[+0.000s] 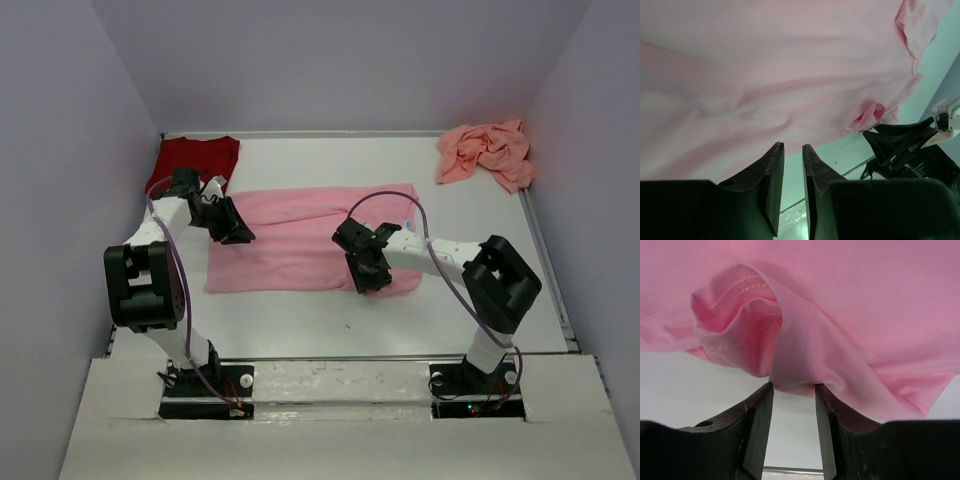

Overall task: Fold and stack the t-shirts
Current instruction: Fold the tshirt

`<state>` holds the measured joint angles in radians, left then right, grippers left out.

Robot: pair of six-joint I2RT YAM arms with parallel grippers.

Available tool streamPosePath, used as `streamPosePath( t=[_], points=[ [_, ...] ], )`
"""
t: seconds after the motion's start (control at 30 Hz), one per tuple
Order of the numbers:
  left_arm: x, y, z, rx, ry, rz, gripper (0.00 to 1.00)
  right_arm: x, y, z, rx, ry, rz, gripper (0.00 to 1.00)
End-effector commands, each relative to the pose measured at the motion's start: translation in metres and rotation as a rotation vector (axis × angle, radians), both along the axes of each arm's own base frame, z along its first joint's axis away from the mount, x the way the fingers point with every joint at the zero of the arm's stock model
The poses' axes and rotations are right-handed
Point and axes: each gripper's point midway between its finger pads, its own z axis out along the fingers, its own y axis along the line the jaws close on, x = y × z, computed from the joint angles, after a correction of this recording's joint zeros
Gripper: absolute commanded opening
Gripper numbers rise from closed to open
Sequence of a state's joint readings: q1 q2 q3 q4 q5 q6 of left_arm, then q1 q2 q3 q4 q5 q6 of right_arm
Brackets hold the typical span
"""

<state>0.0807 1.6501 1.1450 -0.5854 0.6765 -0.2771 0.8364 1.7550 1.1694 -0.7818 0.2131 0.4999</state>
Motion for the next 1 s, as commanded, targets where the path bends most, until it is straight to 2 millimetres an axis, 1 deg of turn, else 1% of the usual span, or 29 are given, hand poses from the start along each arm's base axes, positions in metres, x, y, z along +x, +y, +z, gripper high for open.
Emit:
streamPosePath(
  t=[0.0, 0.07, 0.17, 0.2, 0.23, 0.3, 0.33, 0.37, 0.4, 0.43, 0.47, 0.6, 0.63, 0.67, 0.73, 0.87, 0.9, 0.97],
  points=[
    [-0.003, 0.001, 0.013, -0.016, -0.025, -0.01, 0.31, 0.013, 0.005, 0.009, 0.008, -0.044, -0.002, 0.45],
    [-0.003, 0.001, 0.012, -0.018, -0.025, -0.009, 0.31, 0.014, 0.006, 0.009, 0.009, -0.045, -0.002, 0.44],
    [-0.002, 0.001, 0.01, -0.019, -0.019, -0.01, 0.31, 0.013, 0.004, 0.004, -0.006, -0.031, 0.001, 0.39],
    [-0.003, 0.002, 0.008, -0.019, -0.014, -0.009, 0.31, 0.012, 0.004, 0.002, -0.01, -0.027, 0.0, 0.36],
    [-0.002, 0.003, 0.009, -0.017, -0.018, -0.011, 0.31, 0.012, 0.004, 0.002, -0.01, -0.027, 0.001, 0.31],
    [-0.003, 0.003, 0.008, -0.016, -0.014, -0.009, 0.31, 0.013, 0.004, 0.002, -0.011, -0.028, 0.0, 0.28],
    [-0.003, 0.004, 0.007, -0.016, -0.011, -0.008, 0.31, 0.013, 0.004, 0.003, -0.009, -0.03, 0.0, 0.21],
    [-0.003, 0.004, 0.007, -0.016, -0.011, -0.007, 0.31, 0.015, 0.003, 0.004, -0.006, -0.029, -0.009, 0.18],
    [-0.003, 0.004, 0.006, -0.015, -0.012, -0.008, 0.31, 0.014, 0.003, 0.005, -0.004, -0.024, -0.008, 0.12],
    [-0.004, 0.004, 0.005, -0.016, -0.008, -0.008, 0.31, 0.015, 0.001, 0.008, 0.0, -0.022, -0.022, 0.03],
    [-0.003, 0.005, 0.005, -0.016, -0.008, -0.005, 0.31, 0.014, 0.001, 0.01, 0.008, -0.023, -0.024, 0.0],
    [-0.003, 0.005, 0.002, -0.015, -0.003, -0.01, 0.31, 0.017, -0.01, 0.027, 0.052, -0.009, -0.083, 0.0],
    [-0.003, 0.005, 0.001, -0.015, -0.003, -0.01, 0.31, 0.019, -0.012, 0.032, 0.063, -0.011, -0.095, 0.0],
    [-0.002, 0.005, 0.001, -0.016, -0.002, -0.008, 0.31, 0.024, -0.019, 0.04, 0.078, -0.018, -0.119, 0.0],
    [-0.002, 0.005, 0.0, -0.015, 0.001, -0.011, 0.31, 0.026, -0.023, 0.049, 0.094, -0.007, -0.123, 0.0],
    [-0.002, 0.005, -0.002, -0.013, 0.005, -0.015, 0.31, 0.035, -0.039, 0.059, 0.076, -0.003, -0.134, 0.0],
    [-0.001, 0.006, -0.001, -0.011, 0.002, -0.018, 0.31, 0.04, -0.046, 0.061, 0.08, -0.003, -0.153, 0.0],
    [-0.002, 0.006, -0.002, -0.008, 0.008, -0.019, 0.31, 0.049, -0.049, 0.063, 0.094, -0.011, -0.153, 0.0]
  ],
)
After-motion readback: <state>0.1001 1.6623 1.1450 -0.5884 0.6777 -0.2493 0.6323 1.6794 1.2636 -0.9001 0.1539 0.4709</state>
